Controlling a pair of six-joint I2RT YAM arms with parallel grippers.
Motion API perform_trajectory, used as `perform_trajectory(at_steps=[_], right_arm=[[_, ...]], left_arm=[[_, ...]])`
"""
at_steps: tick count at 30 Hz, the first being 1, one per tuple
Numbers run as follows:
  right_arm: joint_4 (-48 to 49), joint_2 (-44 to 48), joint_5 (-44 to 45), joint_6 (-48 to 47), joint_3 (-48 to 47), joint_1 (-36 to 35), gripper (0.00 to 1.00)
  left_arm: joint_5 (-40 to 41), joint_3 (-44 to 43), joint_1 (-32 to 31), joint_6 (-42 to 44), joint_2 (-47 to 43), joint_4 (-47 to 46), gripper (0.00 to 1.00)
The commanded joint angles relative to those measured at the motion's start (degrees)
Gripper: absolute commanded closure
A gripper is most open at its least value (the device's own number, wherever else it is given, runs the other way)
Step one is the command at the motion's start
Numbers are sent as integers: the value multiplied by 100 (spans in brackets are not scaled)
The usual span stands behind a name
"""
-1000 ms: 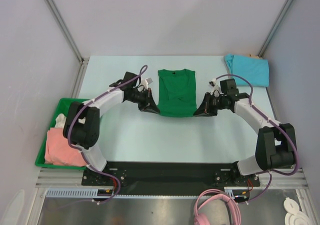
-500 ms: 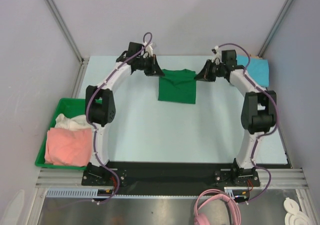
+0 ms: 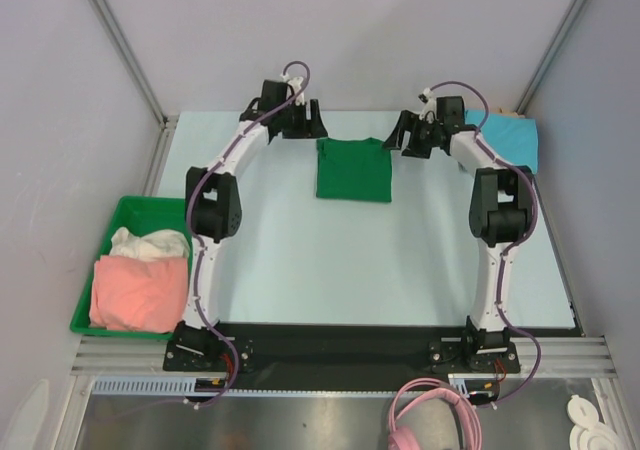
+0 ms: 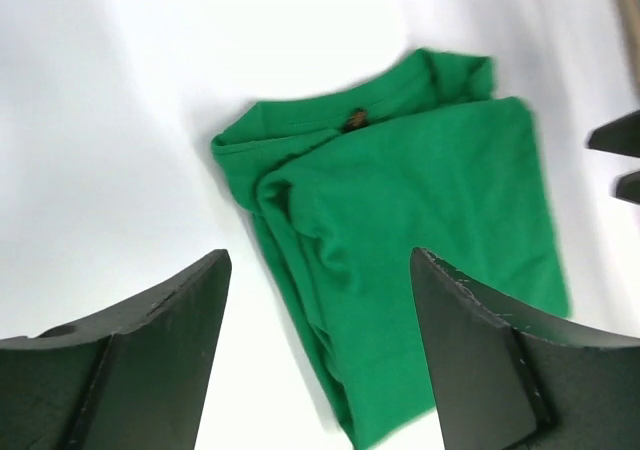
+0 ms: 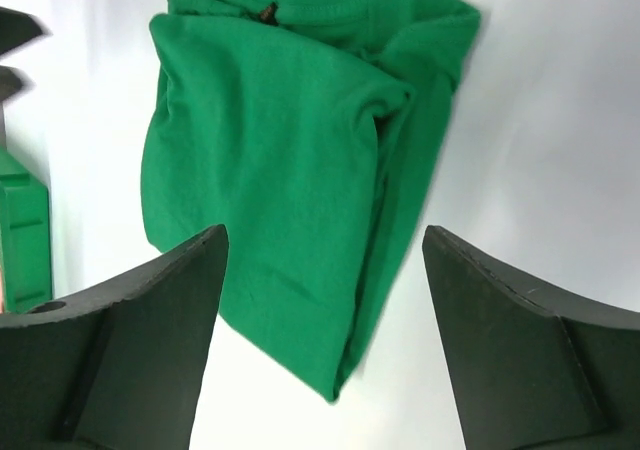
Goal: Fold and stack the t-shirts
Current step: Fold the tshirt, then neatly place the folded tshirt to the corner
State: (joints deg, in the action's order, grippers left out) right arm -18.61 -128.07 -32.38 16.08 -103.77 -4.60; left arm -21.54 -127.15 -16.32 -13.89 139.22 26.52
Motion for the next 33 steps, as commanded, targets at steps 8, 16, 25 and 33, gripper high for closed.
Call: perform_trajectory(at_steps=[8,16,25,33], right_arm=[[-37,274,-866,-210,673,205,16],[-29,-376,-990,-158,401,205,15],[-46,-947,-1025,-8,94,153,16],[-64,-1282,-1007,124,-126,3,18]], left_arm=[[-3061,2050,-135,-1026,-1573,-1025,24],[-4025,2977,-319,-2416,-1011,-2274,29],[-3761,2652,-346,-2346,-334,-2028,29],[-3664,2643,-363,-2294,-264,-1905,28]])
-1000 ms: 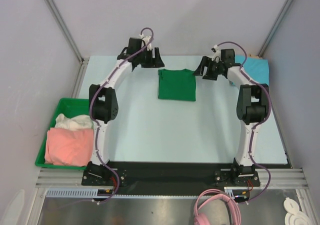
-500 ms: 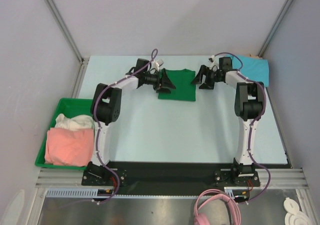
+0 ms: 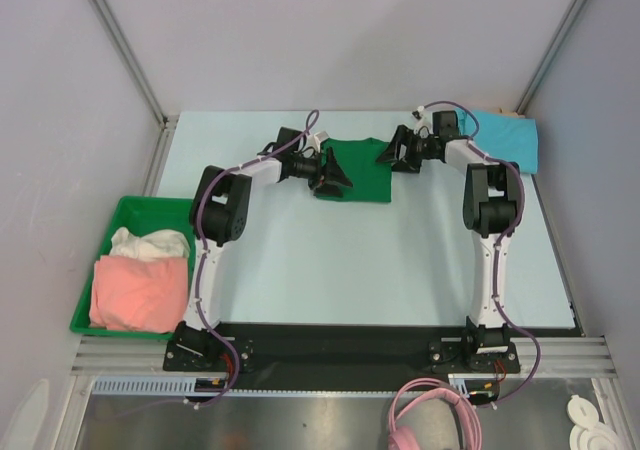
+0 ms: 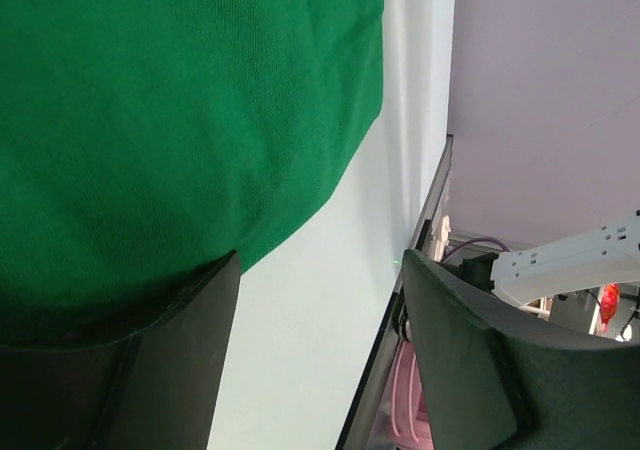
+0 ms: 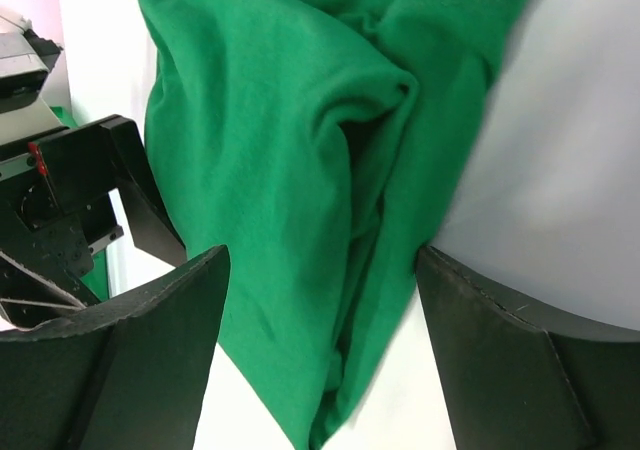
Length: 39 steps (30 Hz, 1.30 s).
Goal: Fold and stack the t-shirts
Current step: Neatly place the folded tshirt to the corner
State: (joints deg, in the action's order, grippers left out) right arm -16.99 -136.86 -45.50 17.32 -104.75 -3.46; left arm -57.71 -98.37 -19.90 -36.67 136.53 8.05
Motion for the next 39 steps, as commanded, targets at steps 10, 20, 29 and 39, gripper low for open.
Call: perform_trajectory(at_steps=[10,20,29,39], right_arm=[[-313,-535,419,-10,-10,-225,21],[-243,-623,357,17,-72,-401,39],[-726,70,1033,-772,-501,-67,100],[-1824,1021,2273,-3364,-1266,680,100]], left_arm=[[14,-297,-40,-7,14,-76,28],[15,-209,-58,-7,-74,-67,28],[-65,-288,56,570,-838,231,27],[923,-1027,689,3297,-1506,2859,21]])
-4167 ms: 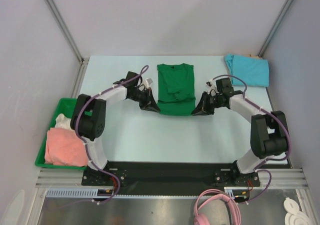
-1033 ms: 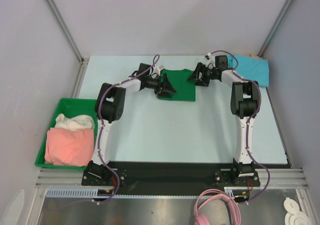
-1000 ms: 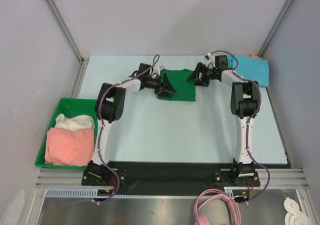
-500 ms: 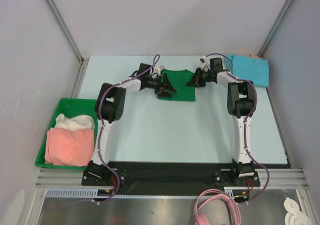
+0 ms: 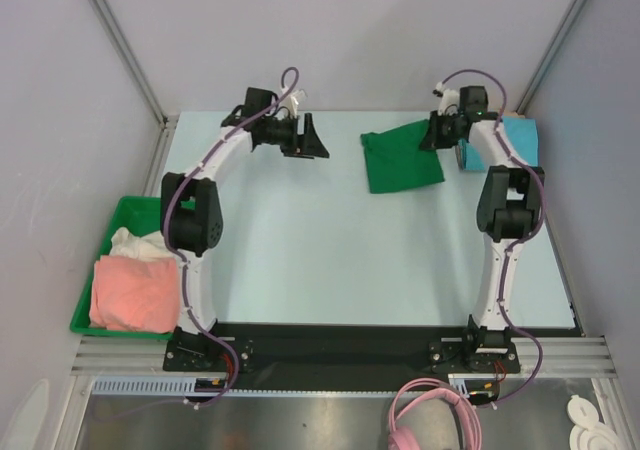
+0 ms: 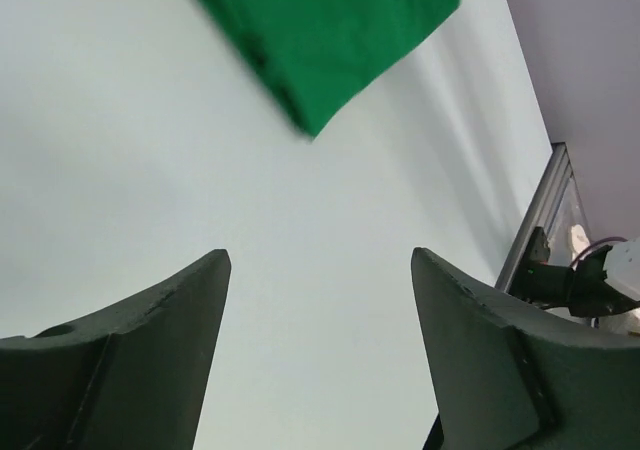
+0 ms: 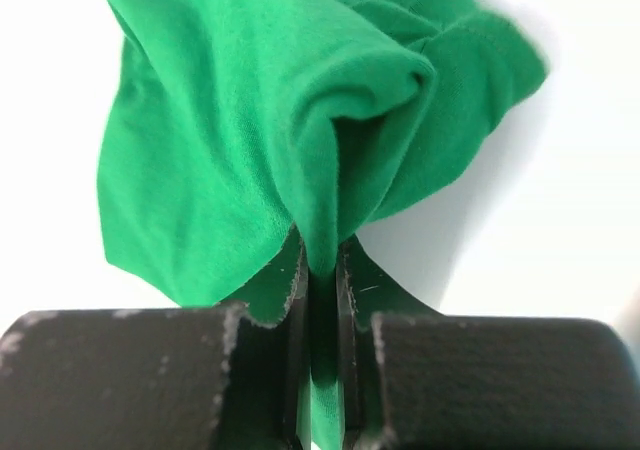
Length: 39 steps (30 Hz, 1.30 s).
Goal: Fold and stack the t-shirts
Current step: Neatly place the folded tshirt to the corner
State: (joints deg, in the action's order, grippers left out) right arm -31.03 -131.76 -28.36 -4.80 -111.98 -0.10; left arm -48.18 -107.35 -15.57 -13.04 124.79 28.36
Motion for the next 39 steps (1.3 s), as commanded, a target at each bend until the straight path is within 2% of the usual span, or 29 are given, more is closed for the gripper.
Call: perform_trajectory(at_steps=[1,8,16,39], right_arm=[[-491,477,638,-1277,-613,413,100],[-431,239,1411,-2050,-939,888,100],[-369,458,1544,-2306,-1290,1117,100],[-352,1188,1254,-1902,-1572,2084,100]], left_arm=[[-146,-76,326,926,-385,855,21],[-306,188,283,671,-710,407,21],[-7,355,-77,952,-895,574,20],[318,109,-517,1128,-737,697,18]])
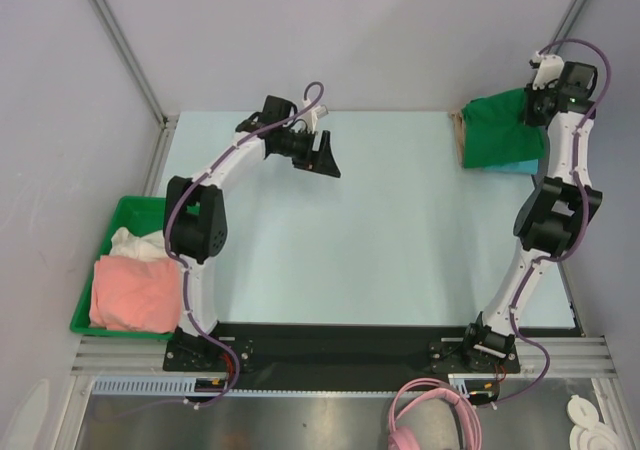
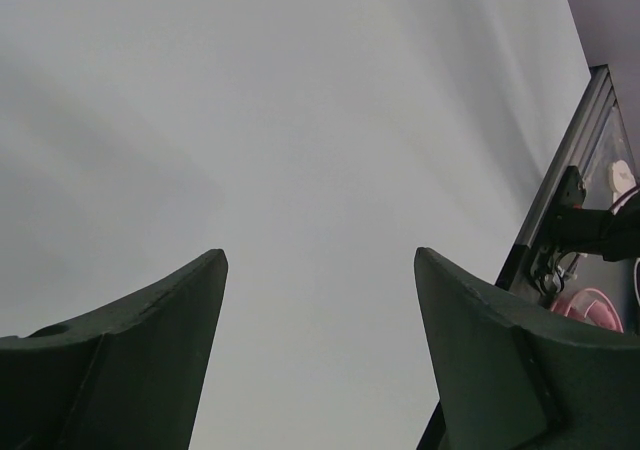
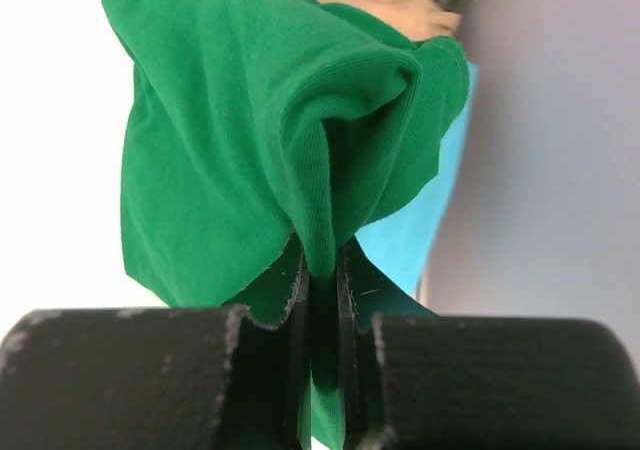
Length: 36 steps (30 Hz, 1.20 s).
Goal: Fold and stack the t-shirts
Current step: Neatly place the folded tshirt to the corner
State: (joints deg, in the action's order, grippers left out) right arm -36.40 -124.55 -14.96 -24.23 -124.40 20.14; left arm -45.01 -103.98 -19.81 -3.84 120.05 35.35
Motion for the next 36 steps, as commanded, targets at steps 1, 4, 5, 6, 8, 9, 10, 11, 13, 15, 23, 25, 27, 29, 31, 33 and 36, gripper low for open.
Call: perform_trajectory(at_steps=[1,4,5,6,8,9,10,11,13,15,23,25,27,29,31,33,36], right_arm=[[177,484,-95,41,-331,86,100],[204,519,-104,59,-383,121,100],[221,502,-95,59,-392,122,100],[239,485,-77,59,-410,130,100],[283,423,-33,85,-445,139,100],[309,345,-7,102,-454,139,100],[344,274,19,137,-506,139,100],[353,213,37,155,-533,139,100],[371,10,151,120,-611,130,100],[397,-121,282,50,-629,130,100],[617,-569,705,41,-629,210,93],[713,-684,845,15,-656,192,94],[801,-816,986,-3,-761,174,94],[924,-912,1144,-12,-849,139,87],[1117,-948,1389,-55,-893,96,74],[1231,-931,1504,-91,-911,16,72],[1390,-826,2067,-126,-858,-80,44]], left_arm=[[10,-245,-128,208,-254,-2,19],[19,-280,-172,208,-219,-2,18],[28,-306,-189,217,-210,-2,19],[37,-315,-198,208,-201,-2,18],[45,-342,-233,217,-184,-2,18],[63,-342,-251,217,-175,-2,18],[72,-342,-277,234,-175,7,18],[80,-333,-304,225,-166,15,18],[72,-307,-321,243,-175,33,18],[89,-289,-330,234,-166,59,18],[239,-245,-339,322,-193,112,17],[256,-236,-356,339,-184,121,18],[309,-245,-365,348,-184,138,17],[362,-245,-392,366,-184,147,17],[388,-245,-427,366,-184,165,17],[423,-254,-471,366,-166,156,17],[441,-271,-515,366,-157,139,17]])
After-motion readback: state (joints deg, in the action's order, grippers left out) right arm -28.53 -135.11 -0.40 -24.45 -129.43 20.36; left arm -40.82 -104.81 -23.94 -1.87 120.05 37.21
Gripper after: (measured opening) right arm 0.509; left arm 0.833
